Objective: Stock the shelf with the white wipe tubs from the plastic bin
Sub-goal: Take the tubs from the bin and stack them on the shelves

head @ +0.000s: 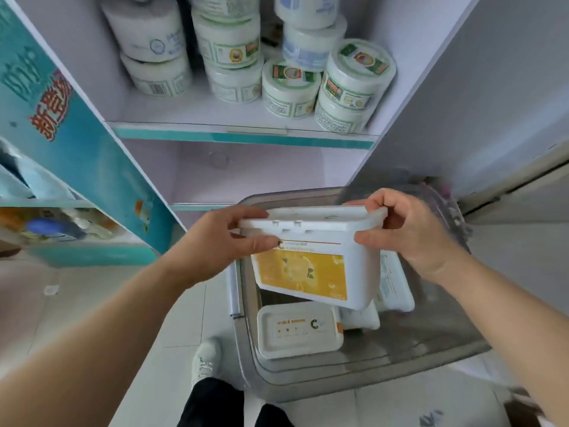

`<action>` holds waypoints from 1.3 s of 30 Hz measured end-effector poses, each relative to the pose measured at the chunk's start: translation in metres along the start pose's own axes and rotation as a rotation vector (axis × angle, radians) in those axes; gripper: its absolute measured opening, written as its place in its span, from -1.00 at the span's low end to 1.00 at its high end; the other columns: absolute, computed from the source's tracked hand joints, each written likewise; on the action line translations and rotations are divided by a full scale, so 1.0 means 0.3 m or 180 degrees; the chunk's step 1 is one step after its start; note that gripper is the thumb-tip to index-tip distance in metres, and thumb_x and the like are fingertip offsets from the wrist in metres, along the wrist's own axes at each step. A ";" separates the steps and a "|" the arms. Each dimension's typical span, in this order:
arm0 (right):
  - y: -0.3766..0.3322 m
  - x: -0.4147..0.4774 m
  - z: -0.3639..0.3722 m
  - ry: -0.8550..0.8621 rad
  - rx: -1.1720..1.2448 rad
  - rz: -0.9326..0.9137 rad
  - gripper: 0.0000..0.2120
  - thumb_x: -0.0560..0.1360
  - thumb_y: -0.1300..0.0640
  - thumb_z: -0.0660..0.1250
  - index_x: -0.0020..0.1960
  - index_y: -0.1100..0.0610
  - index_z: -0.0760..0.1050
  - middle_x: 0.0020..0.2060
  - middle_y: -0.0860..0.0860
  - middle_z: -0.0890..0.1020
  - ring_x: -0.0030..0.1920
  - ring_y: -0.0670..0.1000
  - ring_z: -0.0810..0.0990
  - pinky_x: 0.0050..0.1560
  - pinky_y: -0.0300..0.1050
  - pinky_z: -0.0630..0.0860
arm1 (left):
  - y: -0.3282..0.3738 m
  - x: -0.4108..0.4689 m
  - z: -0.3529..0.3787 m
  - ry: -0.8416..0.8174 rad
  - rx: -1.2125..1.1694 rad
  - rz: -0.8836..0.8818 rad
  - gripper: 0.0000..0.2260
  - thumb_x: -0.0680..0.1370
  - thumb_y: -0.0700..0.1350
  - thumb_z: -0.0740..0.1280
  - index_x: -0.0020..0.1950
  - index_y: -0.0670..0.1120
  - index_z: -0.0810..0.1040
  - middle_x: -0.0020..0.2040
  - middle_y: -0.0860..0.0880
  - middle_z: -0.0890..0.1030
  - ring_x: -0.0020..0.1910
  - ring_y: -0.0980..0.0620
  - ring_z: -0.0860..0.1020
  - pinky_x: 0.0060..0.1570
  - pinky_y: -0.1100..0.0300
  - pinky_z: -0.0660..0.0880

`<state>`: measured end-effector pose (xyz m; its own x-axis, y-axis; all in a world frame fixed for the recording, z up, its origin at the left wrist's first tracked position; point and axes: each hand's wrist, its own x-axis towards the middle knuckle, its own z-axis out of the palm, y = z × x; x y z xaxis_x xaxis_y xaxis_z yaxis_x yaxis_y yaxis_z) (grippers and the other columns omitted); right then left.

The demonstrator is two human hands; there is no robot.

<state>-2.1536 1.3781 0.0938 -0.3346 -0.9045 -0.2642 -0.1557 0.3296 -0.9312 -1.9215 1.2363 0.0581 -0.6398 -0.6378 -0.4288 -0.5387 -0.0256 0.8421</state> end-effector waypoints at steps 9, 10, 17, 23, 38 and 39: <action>-0.338 0.117 0.310 -0.0587 -0.0381 -0.0669 -0.48 0.01 -0.05 0.64 -0.07 -0.05 0.59 -0.05 -0.07 0.68 0.00 -0.04 0.65 0.07 -0.11 0.58 | -0.091 -0.282 -0.294 0.1955 -0.0981 0.0029 -0.66 0.21 0.01 0.56 -0.09 -0.01 0.59 -0.13 -0.02 0.70 -0.14 -0.03 0.69 -0.02 -0.04 0.61; -0.370 0.128 0.367 -0.0661 -0.0382 -0.0756 -0.50 0.05 -0.04 0.60 -0.03 -0.06 0.59 -0.02 -0.09 0.68 0.03 -0.05 0.65 0.08 -0.11 0.58 | -0.106 -0.315 -0.337 0.2136 -0.1012 0.0024 -0.67 0.21 -0.01 0.57 -0.10 -0.01 0.59 -0.15 0.00 0.70 -0.17 -0.01 0.68 -0.03 -0.02 0.62; -0.548 0.228 0.876 -0.1004 -0.0612 -0.1364 -0.48 0.43 0.07 0.39 0.36 -0.12 0.38 0.24 -0.17 0.55 0.26 -0.14 0.51 0.29 -0.04 0.46 | -0.246 -0.532 -0.705 0.3228 -0.0910 -0.0051 -0.71 0.29 -0.06 0.58 -0.08 0.01 0.56 -0.09 0.04 0.66 -0.15 0.08 0.65 -0.14 0.15 0.60; -0.669 0.355 1.327 -0.0957 -0.0902 -0.1599 -0.47 0.53 0.14 0.32 0.46 0.00 0.27 0.31 -0.05 0.51 0.27 -0.11 0.49 0.34 -0.13 0.39 | -0.404 -0.622 -1.090 0.3621 -0.0772 -0.0129 -0.72 0.33 -0.05 0.56 -0.09 0.08 0.52 -0.03 0.02 0.67 -0.14 0.00 0.67 -0.22 0.02 0.64; -0.872 0.782 1.744 0.0283 -0.1583 -0.1575 -0.54 0.54 -0.04 0.28 0.38 0.12 0.36 0.16 0.01 0.47 0.15 -0.04 0.46 0.06 -0.26 0.31 | -0.445 -0.278 -1.745 0.3080 -0.0039 0.0506 -0.75 0.42 -0.06 0.50 0.04 0.03 0.53 0.00 0.03 0.55 -0.10 0.06 0.57 -0.34 0.30 0.44; -0.873 0.805 1.748 0.0333 -0.1637 -0.1542 -0.55 0.55 -0.04 0.26 0.37 0.13 0.36 0.12 0.02 0.44 0.12 -0.03 0.45 0.04 -0.25 0.30 | -0.448 -0.247 -1.754 0.3063 -0.0044 0.0526 -0.74 0.42 -0.05 0.50 0.05 0.02 0.54 0.03 0.02 0.56 -0.10 0.04 0.57 -0.31 0.28 0.46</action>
<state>-1.7063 0.9316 0.1423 -0.2003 -0.9594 0.1987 -0.7194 0.0063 -0.6945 -1.5133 0.8819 0.1488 0.0176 -0.9899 0.1403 -0.4721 0.1155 0.8740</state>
